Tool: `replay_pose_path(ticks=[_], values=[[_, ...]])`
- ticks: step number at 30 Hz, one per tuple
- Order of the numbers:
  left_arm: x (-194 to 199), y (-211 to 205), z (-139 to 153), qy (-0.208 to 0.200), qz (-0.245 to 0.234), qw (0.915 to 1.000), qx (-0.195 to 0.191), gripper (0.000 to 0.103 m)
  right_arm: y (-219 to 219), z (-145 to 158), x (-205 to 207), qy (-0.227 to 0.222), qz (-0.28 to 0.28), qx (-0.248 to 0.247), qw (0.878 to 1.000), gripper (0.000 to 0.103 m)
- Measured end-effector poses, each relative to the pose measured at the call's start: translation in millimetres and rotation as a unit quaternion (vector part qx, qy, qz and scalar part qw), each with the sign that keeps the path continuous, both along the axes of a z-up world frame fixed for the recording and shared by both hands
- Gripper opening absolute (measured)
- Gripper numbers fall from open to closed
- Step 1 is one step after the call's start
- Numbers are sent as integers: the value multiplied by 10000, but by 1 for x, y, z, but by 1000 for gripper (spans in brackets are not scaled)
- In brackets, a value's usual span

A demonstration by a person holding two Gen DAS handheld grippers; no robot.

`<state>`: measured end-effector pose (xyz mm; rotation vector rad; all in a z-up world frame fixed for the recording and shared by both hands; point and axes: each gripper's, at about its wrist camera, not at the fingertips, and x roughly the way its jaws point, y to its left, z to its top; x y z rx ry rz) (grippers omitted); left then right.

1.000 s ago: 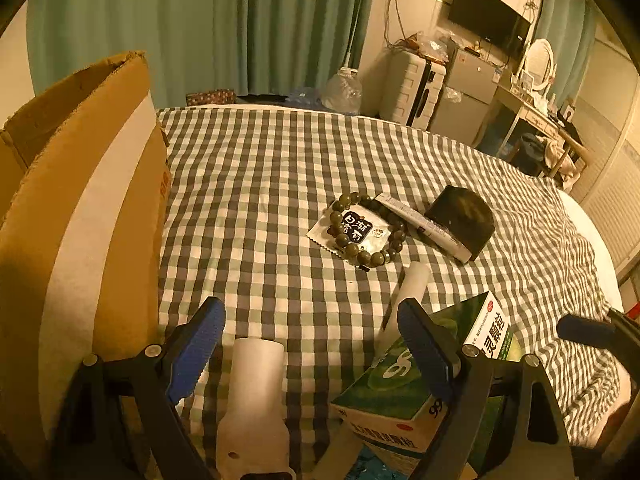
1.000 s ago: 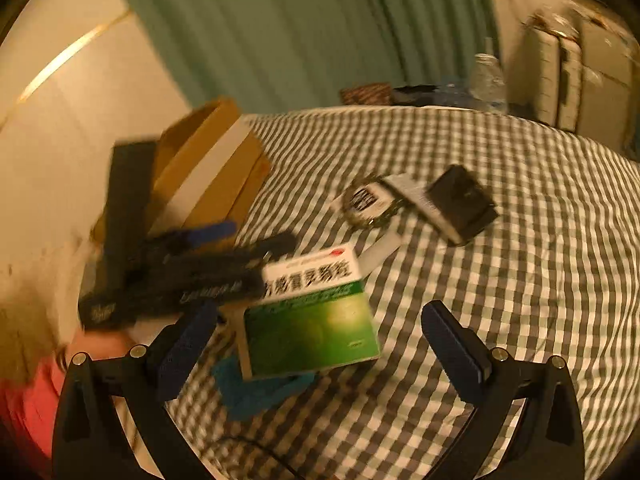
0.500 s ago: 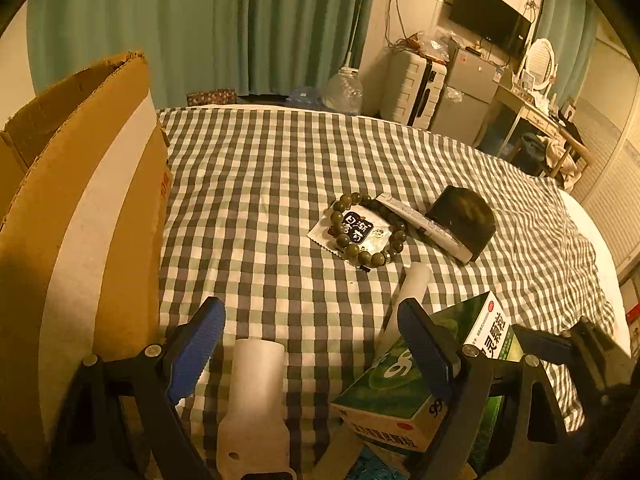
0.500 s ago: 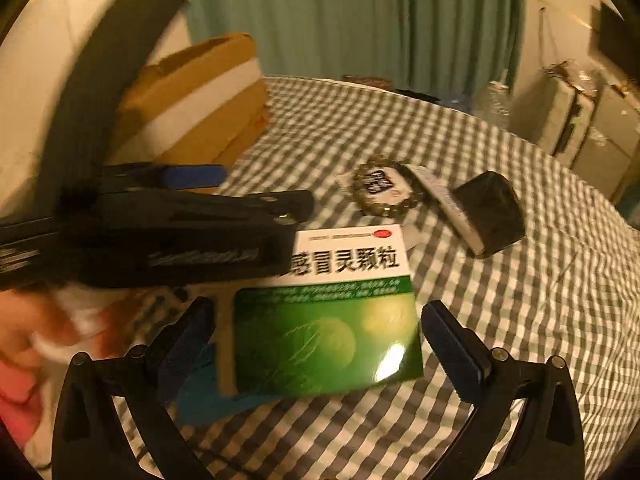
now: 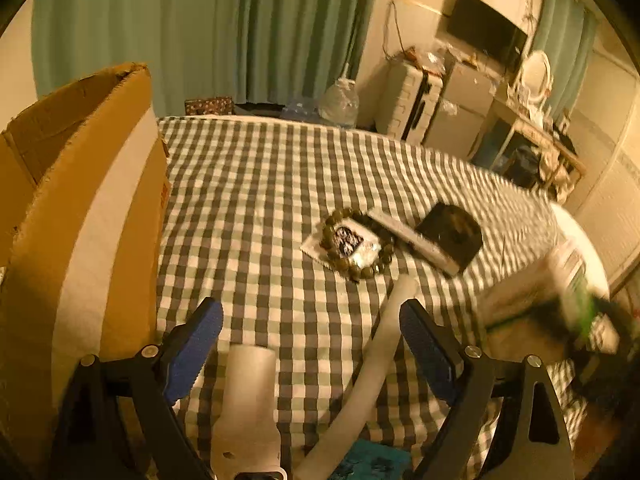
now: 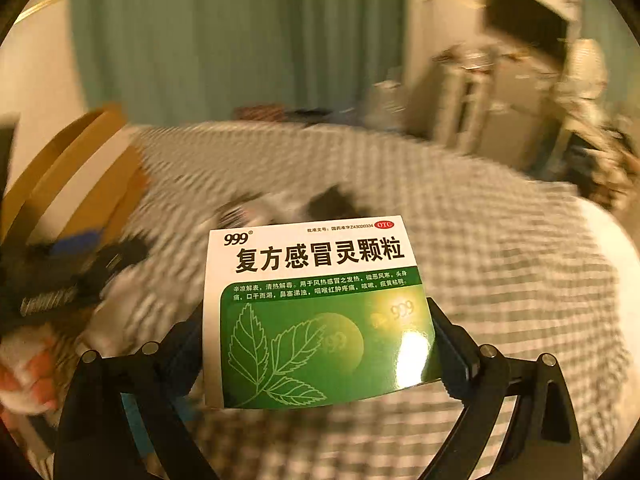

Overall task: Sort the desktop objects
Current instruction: 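Carry the medicine box and comb into the cardboard box and release both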

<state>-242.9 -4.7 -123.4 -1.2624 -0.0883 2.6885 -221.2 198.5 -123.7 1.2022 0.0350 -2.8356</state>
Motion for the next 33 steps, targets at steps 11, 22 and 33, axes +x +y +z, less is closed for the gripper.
replay_pose_path(ticks=[11, 22, 33], values=[[0, 63, -36, -176, -1266, 9904, -520, 58, 56, 12, 0, 96, -910, -511, 9945, 96], [4, 60, -53, -530, -1365, 9882, -442, 13, 53, 14, 0, 98, -866, -622, 9942, 96], [38, 47, 13, 133, -1230, 9923, 61, 12, 36, 64, 30, 376, -663, -693, 9947, 96]])
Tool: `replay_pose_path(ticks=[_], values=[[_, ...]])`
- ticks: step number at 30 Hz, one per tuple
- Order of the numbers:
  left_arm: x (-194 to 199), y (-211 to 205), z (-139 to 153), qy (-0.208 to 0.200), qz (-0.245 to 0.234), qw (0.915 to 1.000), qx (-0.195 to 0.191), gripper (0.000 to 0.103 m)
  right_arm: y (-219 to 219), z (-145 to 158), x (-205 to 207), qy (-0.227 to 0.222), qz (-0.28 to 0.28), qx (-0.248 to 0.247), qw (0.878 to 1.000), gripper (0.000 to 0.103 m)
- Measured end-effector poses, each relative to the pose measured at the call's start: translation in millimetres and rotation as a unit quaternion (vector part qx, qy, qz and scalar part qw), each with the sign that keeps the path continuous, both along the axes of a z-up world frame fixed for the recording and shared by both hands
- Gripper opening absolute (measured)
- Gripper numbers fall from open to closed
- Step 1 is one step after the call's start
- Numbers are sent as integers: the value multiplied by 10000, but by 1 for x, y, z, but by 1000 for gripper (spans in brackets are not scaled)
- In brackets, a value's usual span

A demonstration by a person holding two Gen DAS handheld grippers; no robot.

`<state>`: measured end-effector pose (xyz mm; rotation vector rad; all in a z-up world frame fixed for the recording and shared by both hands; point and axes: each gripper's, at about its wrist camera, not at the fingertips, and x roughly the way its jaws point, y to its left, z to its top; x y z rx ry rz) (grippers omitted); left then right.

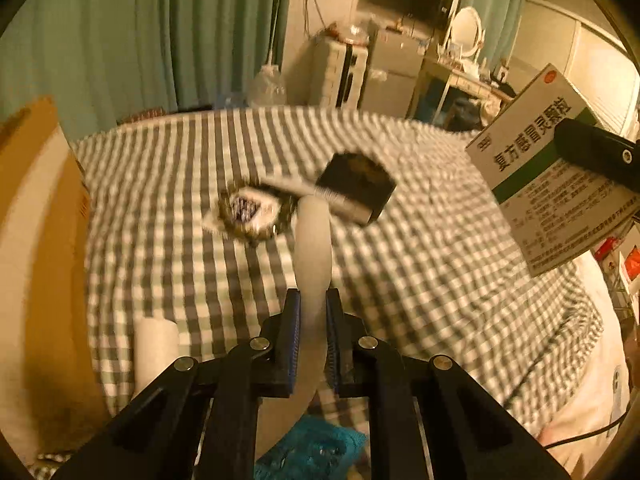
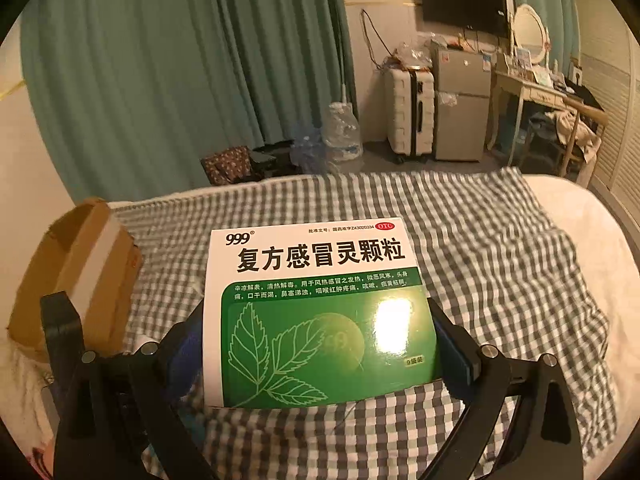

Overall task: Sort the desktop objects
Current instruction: 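Carry the medicine box and comb into the cardboard box and release both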

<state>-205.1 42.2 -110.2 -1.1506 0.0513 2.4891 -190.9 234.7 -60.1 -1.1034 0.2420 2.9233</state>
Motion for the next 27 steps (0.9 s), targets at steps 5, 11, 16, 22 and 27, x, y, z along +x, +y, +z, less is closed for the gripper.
replay_pose_path(ticks=[5, 11, 16, 22, 27], values=[[16, -3, 50, 389, -70, 9992, 9, 12, -11, 35, 16, 210, 141, 165, 9995, 96], [6, -37, 121, 443, 249, 9981, 356, 12, -39, 86, 37, 670, 355, 315, 9966, 96], [-4, -82, 168, 635, 590, 9958, 281, 12, -76, 125, 46, 947, 604, 351, 9931, 96], [-3, -149, 194, 874, 988, 9912, -132, 12, -143, 153, 43, 1189, 1260, 163, 9847, 96], [-7, -208, 170, 767, 1453, 9856, -391, 12, -221, 139, 15, 1022, 1804, -132, 9782, 96]])
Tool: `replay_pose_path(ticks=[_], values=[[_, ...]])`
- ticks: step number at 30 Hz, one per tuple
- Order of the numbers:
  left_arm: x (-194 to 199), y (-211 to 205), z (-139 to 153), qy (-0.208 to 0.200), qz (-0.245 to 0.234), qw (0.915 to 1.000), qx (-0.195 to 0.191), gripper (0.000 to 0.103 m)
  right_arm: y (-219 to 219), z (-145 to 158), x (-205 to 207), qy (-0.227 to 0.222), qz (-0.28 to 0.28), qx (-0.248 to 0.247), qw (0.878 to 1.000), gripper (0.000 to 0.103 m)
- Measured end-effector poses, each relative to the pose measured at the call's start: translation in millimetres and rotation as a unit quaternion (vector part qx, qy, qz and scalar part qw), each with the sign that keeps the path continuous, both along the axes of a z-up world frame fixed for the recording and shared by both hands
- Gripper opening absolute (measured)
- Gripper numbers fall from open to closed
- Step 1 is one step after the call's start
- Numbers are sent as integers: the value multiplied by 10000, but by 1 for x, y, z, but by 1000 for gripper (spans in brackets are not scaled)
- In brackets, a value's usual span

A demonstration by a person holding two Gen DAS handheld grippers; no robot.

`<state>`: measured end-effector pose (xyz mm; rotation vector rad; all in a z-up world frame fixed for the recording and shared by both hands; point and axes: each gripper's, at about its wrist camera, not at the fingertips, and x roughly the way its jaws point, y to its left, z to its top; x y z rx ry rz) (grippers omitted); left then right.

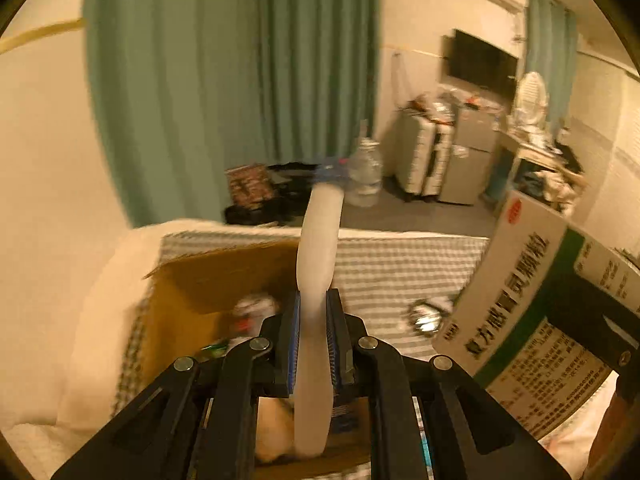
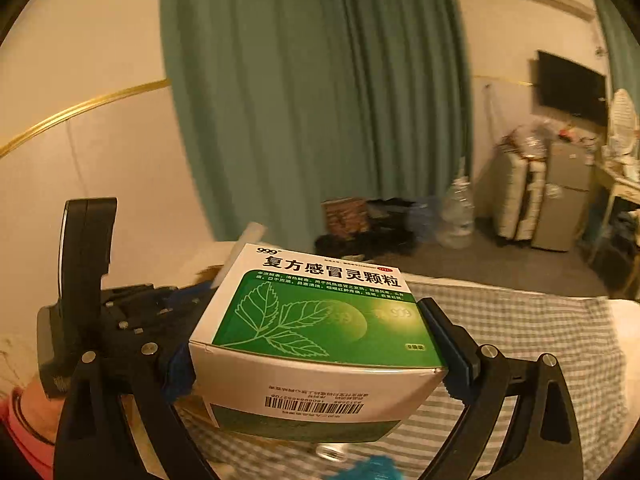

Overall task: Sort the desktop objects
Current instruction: 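Carry the medicine box and comb into the cardboard box and release both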

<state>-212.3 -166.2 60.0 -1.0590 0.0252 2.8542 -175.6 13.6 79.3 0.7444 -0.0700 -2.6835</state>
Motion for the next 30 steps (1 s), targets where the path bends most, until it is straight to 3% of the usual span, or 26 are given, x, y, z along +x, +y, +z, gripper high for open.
replay_pose_path(ticks=[4, 6, 9, 10, 14, 19, 23, 26, 30], values=[[-7, -31, -40, -335, 283, 9990, 133, 12, -63, -22, -29, -201, 254, 2, 9995, 96], [-12, -39, -60, -525, 415, 9977, 79, 19, -83, -35, -47, -401, 232, -36, 9989, 96], [-22, -50, -84, -956, 660, 9932, -15, 45, -100, -51, -74, -733, 262, -47, 9970, 103], [-24, -51, -89, -1055, 725, 9918, -31, 60, -105, -54, -82, -804, 262, -32, 9964, 103], [-21, -57, -101, -1061, 863, 9906, 24, 84, -108, -52, -91, -664, 186, 61, 9976, 103], [-3, -57, -87, -696, 895, 9935, 38, 90, -82, -42, -81, -139, -80, 285, 9995, 103], [15, -30, -65, -496, 621, 9968, 83, 101, -32, -45, -72, -45, -551, 528, 9971, 103], [36, 8, -54, -300, 307, 9991, 42, 102, 15, -54, -66, -155, -908, 578, 9941, 103], [54, 86, -67, -313, -368, 9988, 10, 102, 73, -70, -49, -336, -1215, 593, 9902, 103]])
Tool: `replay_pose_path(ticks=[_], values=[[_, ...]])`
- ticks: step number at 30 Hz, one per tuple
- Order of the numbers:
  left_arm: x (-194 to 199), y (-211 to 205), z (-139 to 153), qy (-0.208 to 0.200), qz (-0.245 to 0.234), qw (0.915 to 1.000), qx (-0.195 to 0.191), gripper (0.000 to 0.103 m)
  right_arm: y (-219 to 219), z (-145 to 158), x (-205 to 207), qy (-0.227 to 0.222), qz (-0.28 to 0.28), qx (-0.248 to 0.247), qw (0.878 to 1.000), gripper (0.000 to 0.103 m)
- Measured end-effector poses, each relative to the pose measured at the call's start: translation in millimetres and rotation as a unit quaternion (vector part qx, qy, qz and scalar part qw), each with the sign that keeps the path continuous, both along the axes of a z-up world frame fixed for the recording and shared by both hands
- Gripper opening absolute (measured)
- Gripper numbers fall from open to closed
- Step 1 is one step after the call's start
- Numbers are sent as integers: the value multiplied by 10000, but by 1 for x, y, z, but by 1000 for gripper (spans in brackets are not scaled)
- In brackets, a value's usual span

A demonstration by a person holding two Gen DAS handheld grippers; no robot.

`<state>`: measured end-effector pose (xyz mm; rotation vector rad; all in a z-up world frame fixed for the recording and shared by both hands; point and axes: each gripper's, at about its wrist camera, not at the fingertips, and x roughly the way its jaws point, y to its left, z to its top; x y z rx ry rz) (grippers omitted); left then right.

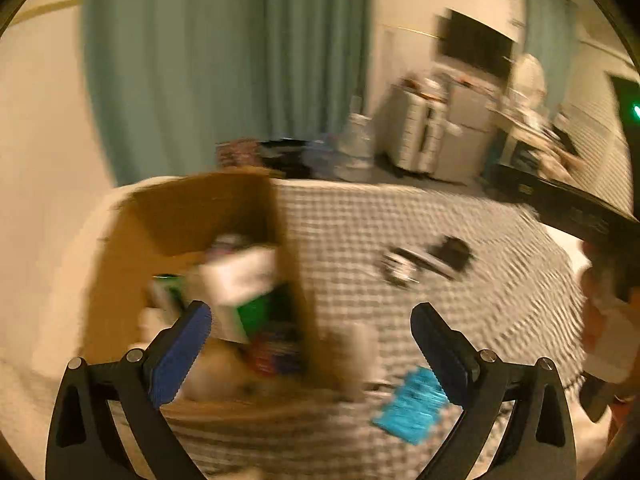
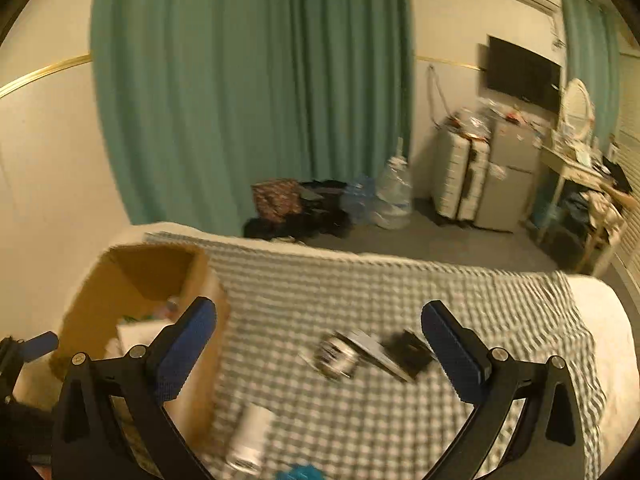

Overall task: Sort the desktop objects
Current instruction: 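Carry the medicine box and comb into the cardboard box and release both, then grasp the white plastic bottle with the left tool while the right tool grasps the black case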

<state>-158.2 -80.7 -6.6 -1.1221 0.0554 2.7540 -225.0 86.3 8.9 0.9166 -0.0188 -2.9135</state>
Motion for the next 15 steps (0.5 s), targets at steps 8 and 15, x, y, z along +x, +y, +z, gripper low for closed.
replay_pose_path(ticks=[8, 15], values=[[-16, 89, -75, -692, 200, 9971, -258, 102, 98, -37, 4, -423, -554, -372, 9969, 103], [-48, 110, -140, -801, 667, 9916, -763, 102, 144, -81, -12, -525, -776, -665, 9934, 103]])
